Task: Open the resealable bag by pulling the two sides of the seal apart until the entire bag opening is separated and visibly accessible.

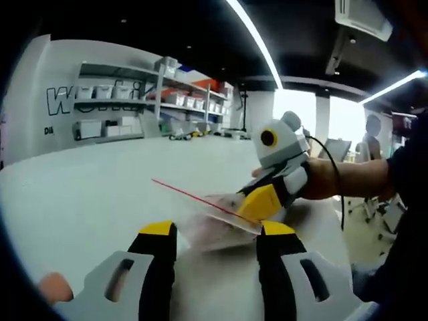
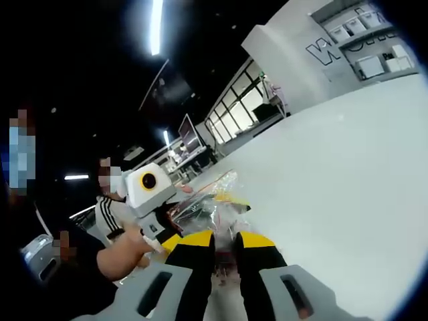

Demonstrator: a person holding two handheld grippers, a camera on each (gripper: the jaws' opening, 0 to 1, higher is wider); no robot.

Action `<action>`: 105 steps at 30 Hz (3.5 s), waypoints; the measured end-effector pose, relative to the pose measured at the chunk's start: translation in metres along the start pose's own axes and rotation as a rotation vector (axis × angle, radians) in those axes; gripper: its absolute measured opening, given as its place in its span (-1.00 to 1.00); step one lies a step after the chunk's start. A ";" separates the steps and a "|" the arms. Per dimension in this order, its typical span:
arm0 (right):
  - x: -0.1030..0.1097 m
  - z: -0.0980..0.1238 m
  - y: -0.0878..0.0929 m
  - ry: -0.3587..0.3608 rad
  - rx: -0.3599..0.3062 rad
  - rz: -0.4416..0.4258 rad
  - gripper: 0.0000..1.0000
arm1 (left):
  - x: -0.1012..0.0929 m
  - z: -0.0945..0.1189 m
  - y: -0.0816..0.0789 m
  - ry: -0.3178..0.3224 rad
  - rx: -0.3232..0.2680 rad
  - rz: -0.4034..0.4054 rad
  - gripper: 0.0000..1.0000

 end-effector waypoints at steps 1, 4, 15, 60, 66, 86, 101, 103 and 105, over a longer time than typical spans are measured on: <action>-0.002 0.000 -0.001 -0.001 -0.002 0.003 -0.81 | 0.000 0.000 0.000 0.001 0.000 -0.002 -0.07; -0.002 0.001 -0.001 -0.003 -0.006 0.004 -0.80 | -0.001 -0.001 0.000 0.003 -0.001 -0.008 -0.09; -0.004 0.007 0.001 -0.008 -0.011 -0.008 -0.77 | -0.005 -0.002 0.000 0.021 0.003 -0.017 -0.15; 0.045 0.038 -0.071 0.058 0.121 0.160 -0.65 | -0.023 -0.009 -0.006 0.072 0.036 -0.090 -0.27; 0.042 0.025 -0.066 0.090 0.204 0.065 -0.71 | -0.025 -0.011 -0.008 0.072 0.041 -0.105 -0.27; 0.043 0.017 -0.055 0.119 0.258 -0.018 -0.75 | -0.030 -0.013 -0.012 0.072 0.052 -0.136 -0.27; 0.039 0.013 -0.049 0.137 0.283 -0.051 -0.84 | -0.033 -0.015 -0.013 0.069 0.064 -0.158 -0.27; 0.039 0.012 -0.048 0.136 0.284 -0.059 -0.84 | -0.033 -0.015 -0.013 0.068 0.065 -0.160 -0.27; 0.039 0.011 -0.047 0.137 0.289 -0.063 -0.84 | -0.033 -0.015 -0.013 0.067 0.066 -0.162 -0.27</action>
Point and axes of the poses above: the point that each gripper's makers call its tool centre point, and the gripper's own axes: z roughly backward along the fingers, x roughly to its left, y roughly out of its underside, the point moved 9 cm from there along z, roughly backward along the fingers, and after that the axes turned 10 degrees about y, right-handed, at the moved point
